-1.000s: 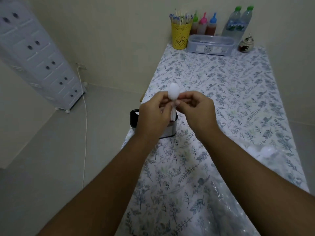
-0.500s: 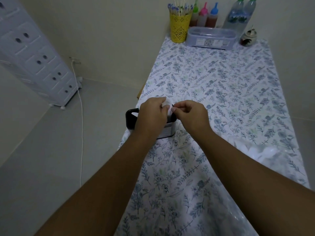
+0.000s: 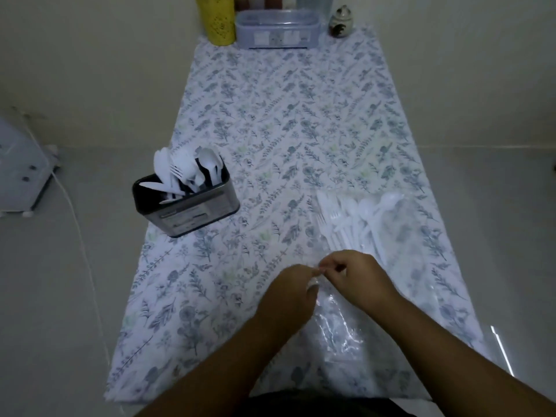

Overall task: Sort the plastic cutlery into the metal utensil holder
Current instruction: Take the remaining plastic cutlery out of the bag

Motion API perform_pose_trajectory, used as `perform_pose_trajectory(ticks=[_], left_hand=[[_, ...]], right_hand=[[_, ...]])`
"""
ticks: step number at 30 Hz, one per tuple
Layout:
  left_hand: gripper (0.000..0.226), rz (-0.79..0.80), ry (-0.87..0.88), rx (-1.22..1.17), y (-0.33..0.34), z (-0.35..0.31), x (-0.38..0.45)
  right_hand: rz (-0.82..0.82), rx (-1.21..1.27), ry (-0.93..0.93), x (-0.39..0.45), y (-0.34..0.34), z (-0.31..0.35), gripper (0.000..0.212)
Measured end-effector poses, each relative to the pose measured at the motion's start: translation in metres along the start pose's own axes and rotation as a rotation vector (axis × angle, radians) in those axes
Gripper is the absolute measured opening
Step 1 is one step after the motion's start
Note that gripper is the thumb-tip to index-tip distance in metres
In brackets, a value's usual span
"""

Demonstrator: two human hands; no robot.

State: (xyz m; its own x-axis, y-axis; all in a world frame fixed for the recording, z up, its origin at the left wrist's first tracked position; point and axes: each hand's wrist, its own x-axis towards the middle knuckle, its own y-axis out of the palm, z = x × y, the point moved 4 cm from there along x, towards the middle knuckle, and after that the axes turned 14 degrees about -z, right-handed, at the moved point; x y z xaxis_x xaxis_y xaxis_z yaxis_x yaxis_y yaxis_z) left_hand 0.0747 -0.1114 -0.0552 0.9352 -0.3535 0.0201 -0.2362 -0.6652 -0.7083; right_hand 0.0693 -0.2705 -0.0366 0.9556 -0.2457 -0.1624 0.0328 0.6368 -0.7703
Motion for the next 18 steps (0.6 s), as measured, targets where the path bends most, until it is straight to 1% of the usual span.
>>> perform_pose_trajectory(ticks=[2, 3, 4, 5, 8, 10, 12, 13, 14, 15, 17, 18], left_hand=[[0.047, 0.178, 0.195, 0.043, 0.036, -0.013, -0.023], [0.051, 0.231, 0.320, 0.097, 0.051, -0.014, -0.033], [0.053, 0.255, 0.421, 0.163, 0.061, -0.013, -0.039], [0.052, 0.254, 0.483, 0.226, 0.067, -0.007, -0.041], [0.050, 0.218, 0.583, 0.384, 0.065, 0.010, -0.032], [0.060, 0.138, 0.574, 0.476, 0.055, 0.019, -0.016], [0.074, 0.025, 0.432, 0.533, 0.040, 0.027, 0.002], [0.076, -0.031, 0.343, 0.539, 0.033, 0.029, 0.009], [0.071, -0.087, 0.275, 0.509, 0.025, 0.028, 0.012], [0.060, -0.137, 0.243, 0.448, 0.018, 0.026, 0.012], [0.039, -0.198, 0.280, 0.307, 0.008, 0.019, -0.002], [0.033, -0.177, 0.329, 0.257, 0.005, 0.015, -0.016]], right_hand=[[-0.014, -0.044, 0.034, -0.026, -0.010, -0.033, 0.013], [-0.024, -0.070, 0.035, -0.040, -0.015, -0.048, 0.014], [-0.039, -0.103, 0.023, -0.053, -0.019, -0.061, 0.015], [-0.063, -0.142, 0.001, -0.066, -0.022, -0.072, 0.017], [-0.116, -0.206, -0.096, -0.095, -0.024, -0.095, 0.023], [-0.090, -0.235, -0.181, -0.102, -0.015, -0.102, 0.033], [-0.056, -0.240, -0.241, -0.101, -0.002, -0.099, 0.042], [-0.050, -0.233, -0.249, -0.098, 0.003, -0.095, 0.045], [-0.048, -0.219, -0.250, -0.096, 0.009, -0.089, 0.045], [-0.046, -0.201, -0.247, -0.093, 0.015, -0.083, 0.040], [-0.026, -0.163, -0.227, -0.089, 0.025, -0.070, 0.022], [-0.017, -0.145, -0.202, -0.086, 0.028, -0.065, 0.013]])
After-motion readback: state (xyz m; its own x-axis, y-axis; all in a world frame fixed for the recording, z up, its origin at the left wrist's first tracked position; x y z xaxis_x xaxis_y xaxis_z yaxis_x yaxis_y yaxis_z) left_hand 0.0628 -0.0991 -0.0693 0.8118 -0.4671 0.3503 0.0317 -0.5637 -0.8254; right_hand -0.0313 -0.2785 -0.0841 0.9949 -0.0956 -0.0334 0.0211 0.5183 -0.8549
